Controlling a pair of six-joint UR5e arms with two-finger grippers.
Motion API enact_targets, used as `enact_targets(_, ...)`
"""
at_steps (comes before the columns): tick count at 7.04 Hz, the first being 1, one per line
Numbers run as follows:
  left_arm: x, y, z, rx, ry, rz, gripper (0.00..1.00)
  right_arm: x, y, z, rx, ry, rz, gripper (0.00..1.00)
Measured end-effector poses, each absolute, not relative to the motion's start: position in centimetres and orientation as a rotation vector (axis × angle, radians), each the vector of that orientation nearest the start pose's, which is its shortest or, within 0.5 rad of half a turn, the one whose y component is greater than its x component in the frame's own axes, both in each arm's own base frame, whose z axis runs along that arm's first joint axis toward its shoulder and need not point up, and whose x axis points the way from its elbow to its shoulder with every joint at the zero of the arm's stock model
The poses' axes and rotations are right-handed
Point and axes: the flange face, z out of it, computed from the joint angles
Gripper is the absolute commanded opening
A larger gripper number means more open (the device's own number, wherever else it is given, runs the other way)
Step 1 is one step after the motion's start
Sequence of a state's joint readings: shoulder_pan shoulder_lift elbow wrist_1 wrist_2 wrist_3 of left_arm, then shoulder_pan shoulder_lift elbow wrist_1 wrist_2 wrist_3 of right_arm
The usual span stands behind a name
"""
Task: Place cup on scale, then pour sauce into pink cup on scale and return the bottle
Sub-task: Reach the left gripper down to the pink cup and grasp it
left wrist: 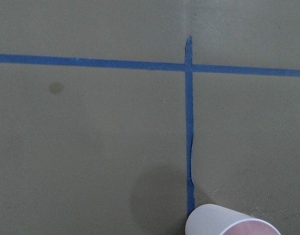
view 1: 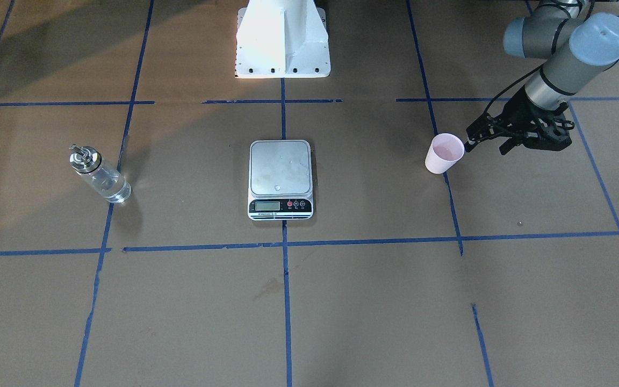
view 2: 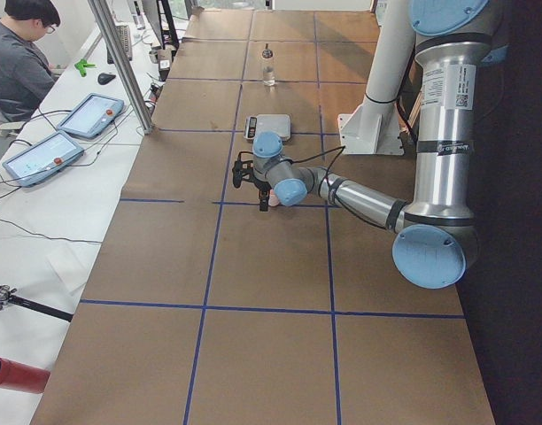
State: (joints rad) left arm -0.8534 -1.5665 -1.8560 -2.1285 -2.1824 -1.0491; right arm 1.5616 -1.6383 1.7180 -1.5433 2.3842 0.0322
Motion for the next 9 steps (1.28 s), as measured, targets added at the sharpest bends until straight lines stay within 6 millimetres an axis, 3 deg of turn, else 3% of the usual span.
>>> enact_targets(1,28.2,-42.5,45.7,0.060,0.991,-0.042,0.95,5.7,-46.9,61.3,0.084,-0.814,-0.022,1.00)
enact_targets(2,29.0,-42.3,45.6,0.051,0.993,-0.035,0.80,5.7,-46.9,61.3,0.083,-0.814,-0.021,1.00)
enact_targets(4,30.5,-42.3,45.6,0.029,0.993,-0.037,0.28,5.7,-46.9,61.3,0.083,-0.814,-0.021,1.00)
enact_targets(5,31.0,-42.3,45.8,0.021,0.990,-0.038,0.10,5.7,-46.9,61.4,0.082,-0.814,-0.021,1.00)
enact_targets(6,31.2,-42.3,45.9,0.017,0.988,-0.038,0.00,5.7,-46.9,61.4,0.082,-0.814,-0.021,1.00)
enact_targets(9,31.7,-42.0,45.9,0.015,0.979,-0.046,0.00,5.5,-47.1,61.0,0.085,-0.823,-0.024,1.00)
